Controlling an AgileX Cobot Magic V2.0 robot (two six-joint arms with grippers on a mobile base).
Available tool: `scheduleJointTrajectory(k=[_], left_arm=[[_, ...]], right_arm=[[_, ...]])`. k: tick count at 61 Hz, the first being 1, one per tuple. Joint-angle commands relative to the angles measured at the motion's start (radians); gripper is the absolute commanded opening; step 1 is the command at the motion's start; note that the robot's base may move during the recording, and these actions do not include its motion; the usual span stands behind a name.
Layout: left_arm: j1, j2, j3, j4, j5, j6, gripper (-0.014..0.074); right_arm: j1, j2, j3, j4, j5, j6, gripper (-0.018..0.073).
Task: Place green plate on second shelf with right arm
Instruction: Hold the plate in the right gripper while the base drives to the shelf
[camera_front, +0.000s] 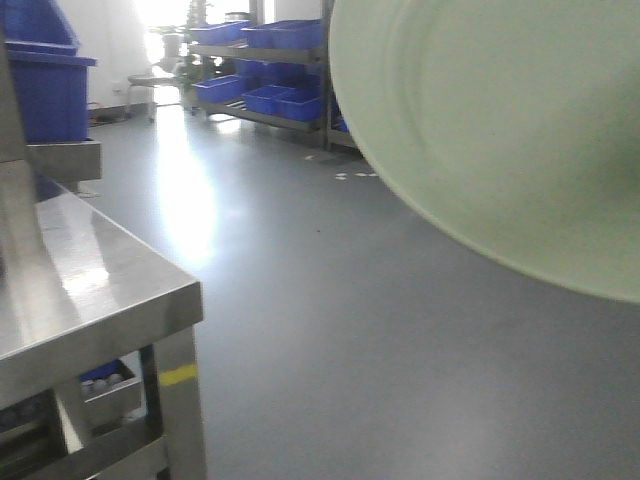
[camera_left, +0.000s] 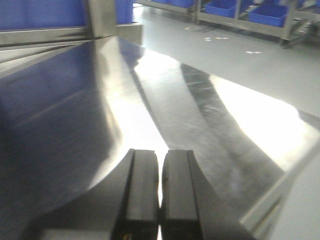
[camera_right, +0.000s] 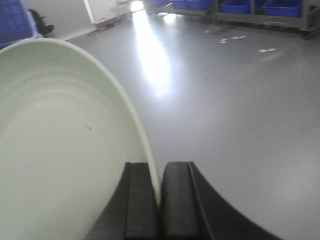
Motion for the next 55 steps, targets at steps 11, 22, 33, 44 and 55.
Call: scheduleJointTrajectory(k=[11,22,33,44,55], left_arm=[[-0.001,-0.021,0.040,-0.001,-0.080,0.002,0.0124],[-0.001,-0.021,0.040,-0.001,-0.080,0.002,0.0124],[-0.001,-0.021,0.040,-0.001,-0.080,0.002,0.0124],[-0.001,-0.021,0.040,-0.001,-0.080,0.002,0.0124],[-0.001,-0.021,0.040,-0.001,-0.080,0.002,0.0124]], right_arm=[[-0.005,0.002,-0.032,0.009,-0.118,-0.001,0.0055],[-0.005,0.002,-0.032,0.009,-0.118,-0.001,0.0055],[-0.005,0.002,-0.032,0.009,-0.118,-0.001,0.0055],[-0.005,0.002,-0.032,0.009,-0.118,-0.001,0.0055],[-0.005,0.002,-0.032,0.009,-0.118,-0.001,0.0055]])
